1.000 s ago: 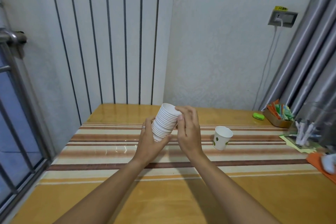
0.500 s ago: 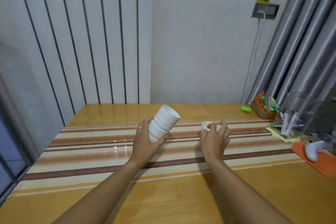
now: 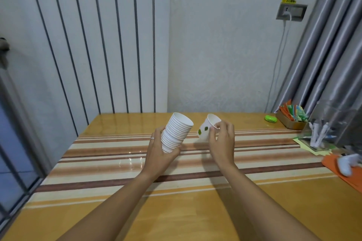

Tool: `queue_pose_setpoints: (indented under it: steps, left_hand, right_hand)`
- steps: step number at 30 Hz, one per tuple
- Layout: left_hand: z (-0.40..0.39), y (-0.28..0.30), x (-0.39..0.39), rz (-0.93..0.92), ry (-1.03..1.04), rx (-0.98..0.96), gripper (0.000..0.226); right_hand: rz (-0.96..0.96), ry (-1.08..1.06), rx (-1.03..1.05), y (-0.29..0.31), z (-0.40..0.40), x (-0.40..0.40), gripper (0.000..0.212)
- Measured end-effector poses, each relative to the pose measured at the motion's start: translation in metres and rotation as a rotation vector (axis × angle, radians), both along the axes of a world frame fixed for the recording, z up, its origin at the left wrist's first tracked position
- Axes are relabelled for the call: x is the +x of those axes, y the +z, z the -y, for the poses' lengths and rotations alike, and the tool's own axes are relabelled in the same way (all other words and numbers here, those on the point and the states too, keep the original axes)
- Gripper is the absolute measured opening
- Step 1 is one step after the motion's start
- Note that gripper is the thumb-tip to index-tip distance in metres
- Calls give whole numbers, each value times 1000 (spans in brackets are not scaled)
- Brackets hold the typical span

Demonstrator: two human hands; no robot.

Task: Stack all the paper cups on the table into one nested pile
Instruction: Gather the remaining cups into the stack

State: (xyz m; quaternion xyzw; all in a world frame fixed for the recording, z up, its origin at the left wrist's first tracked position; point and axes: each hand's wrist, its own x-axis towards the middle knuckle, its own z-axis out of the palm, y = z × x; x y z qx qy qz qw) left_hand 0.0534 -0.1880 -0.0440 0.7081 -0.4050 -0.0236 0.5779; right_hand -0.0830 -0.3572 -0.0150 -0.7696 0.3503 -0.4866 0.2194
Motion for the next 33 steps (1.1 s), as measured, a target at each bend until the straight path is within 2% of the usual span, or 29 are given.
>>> queue_pose_setpoints:
  steps: [6, 11, 19, 26, 33]
  left_hand:
    - [-13, 6, 5, 16, 54, -28, 74]
    - [-28, 4, 17, 38, 103, -37, 69]
    - [-44, 2, 24, 32, 70, -34, 73]
    - [-51, 1, 28, 51, 26, -10, 70]
    - [-53, 2, 30, 46, -10, 0, 70]
  right_hand:
    - [133, 145, -70, 53, -32, 17, 14]
    - [180, 227, -163, 73, -55, 25, 16]
    - [169, 310, -95, 74, -75, 41, 17]
    - [181, 319, -123, 78, -89, 51, 29]
    - [100, 432, -160, 76, -103, 60, 28]
